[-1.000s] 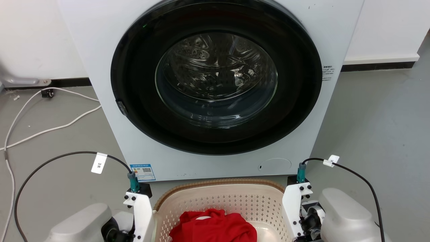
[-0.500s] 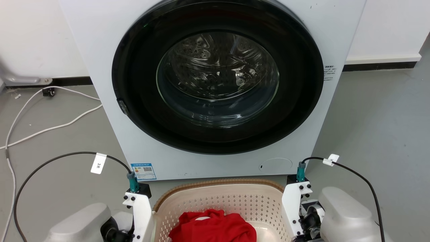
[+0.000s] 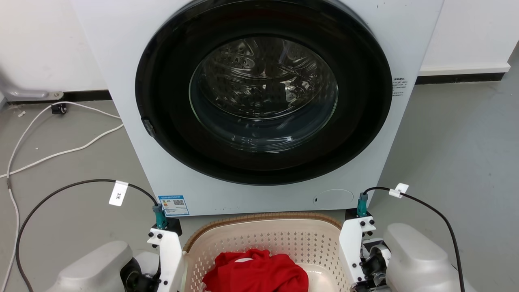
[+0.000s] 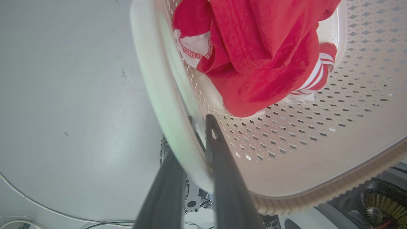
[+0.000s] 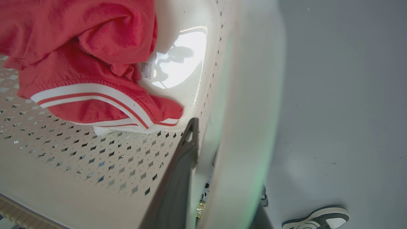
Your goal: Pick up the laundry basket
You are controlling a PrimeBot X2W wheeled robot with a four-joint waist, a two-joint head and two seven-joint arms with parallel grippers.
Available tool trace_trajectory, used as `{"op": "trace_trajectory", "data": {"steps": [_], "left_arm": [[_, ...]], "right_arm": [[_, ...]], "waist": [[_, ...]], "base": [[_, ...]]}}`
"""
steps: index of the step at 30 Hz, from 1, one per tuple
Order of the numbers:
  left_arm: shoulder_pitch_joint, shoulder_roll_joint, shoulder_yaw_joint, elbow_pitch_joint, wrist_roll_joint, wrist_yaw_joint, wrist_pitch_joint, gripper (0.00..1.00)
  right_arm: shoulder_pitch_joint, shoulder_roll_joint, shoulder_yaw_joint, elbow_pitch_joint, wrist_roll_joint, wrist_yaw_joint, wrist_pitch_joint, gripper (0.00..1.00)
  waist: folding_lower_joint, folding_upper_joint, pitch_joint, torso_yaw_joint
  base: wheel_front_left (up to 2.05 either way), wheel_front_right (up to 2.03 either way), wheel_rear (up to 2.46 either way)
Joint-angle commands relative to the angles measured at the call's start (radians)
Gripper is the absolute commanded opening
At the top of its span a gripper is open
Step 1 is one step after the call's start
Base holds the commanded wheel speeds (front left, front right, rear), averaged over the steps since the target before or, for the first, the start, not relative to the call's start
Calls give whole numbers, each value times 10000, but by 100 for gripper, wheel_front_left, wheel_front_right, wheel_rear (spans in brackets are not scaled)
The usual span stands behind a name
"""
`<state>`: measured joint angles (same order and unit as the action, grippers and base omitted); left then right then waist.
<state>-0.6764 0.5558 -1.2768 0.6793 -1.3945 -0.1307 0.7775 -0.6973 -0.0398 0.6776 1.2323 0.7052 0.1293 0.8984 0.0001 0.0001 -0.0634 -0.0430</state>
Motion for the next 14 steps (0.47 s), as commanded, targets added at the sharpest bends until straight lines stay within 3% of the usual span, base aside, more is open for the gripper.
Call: {"op": "trace_trajectory", "data": {"steps": [1,14], "left_arm": [[-36,207,-64,132,97,4,112,0],[-59,175,-63,199,-70,4,102,0]], "right_arm": [[-219,-191,49,45,3,25,-36,0],[-307,-197,268,230,156,25,-124,0]], "waist": [[-1,-1,-6,2],[-1,-1,-11,-13]], "base": [[0,0,0],[0,0,0]]}}
